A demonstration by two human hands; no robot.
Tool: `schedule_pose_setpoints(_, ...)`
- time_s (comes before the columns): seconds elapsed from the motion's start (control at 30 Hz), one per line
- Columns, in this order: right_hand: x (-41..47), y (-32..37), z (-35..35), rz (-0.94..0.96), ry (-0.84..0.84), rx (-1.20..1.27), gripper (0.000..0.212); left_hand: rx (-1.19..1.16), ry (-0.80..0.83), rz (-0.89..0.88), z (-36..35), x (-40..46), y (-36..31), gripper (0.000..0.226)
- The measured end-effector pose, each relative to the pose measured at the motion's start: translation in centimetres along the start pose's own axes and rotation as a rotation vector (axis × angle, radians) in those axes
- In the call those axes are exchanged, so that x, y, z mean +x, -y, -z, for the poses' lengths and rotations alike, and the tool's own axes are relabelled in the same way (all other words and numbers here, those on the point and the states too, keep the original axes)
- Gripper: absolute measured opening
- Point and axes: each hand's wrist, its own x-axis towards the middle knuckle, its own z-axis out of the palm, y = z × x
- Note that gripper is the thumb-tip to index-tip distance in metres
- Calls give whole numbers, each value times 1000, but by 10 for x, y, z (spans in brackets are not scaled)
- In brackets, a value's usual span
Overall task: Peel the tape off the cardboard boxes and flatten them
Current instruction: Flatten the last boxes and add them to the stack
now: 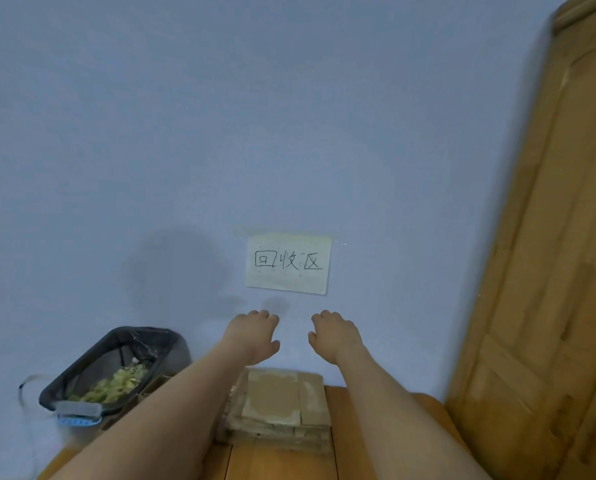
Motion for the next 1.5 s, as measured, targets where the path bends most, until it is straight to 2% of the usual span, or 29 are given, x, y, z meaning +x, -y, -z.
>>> schedule_pose_setpoints(0.17, -9, 56, 19, -23, -36, -8, 34, 1, -17, -26, 7, -33, 47, 51)
schedule_pose_setpoints(0.4, -30, 148, 17, -24, 24, -41, 33, -16, 22, -36, -4, -86, 121, 50)
schedule_pose_setpoints(0.63, -32, 206, 17, -39, 61, -48, 37, -25, 44, -24, -14, -116, 180, 52)
schedule_pose_setpoints(0.87, -24, 227, 4, -26, 139, -55, 39, -68, 72, -23, -30, -116, 207, 53)
schedule_pose_setpoints(1.1, 7, 220, -35, 16, 245, 9, 42, -70, 169, -21, -64, -93, 215, 58)
schedule_pose_setpoints(1.23, 37, 213, -63, 38, 287, 68, 43, -11, 227, -50, -87, -74, 224, 70)
schedule_pose_setpoints(1.5, 76, 229, -138, 43, 351, 262, 57, -67, 352, 6, -152, -38, 254, 96)
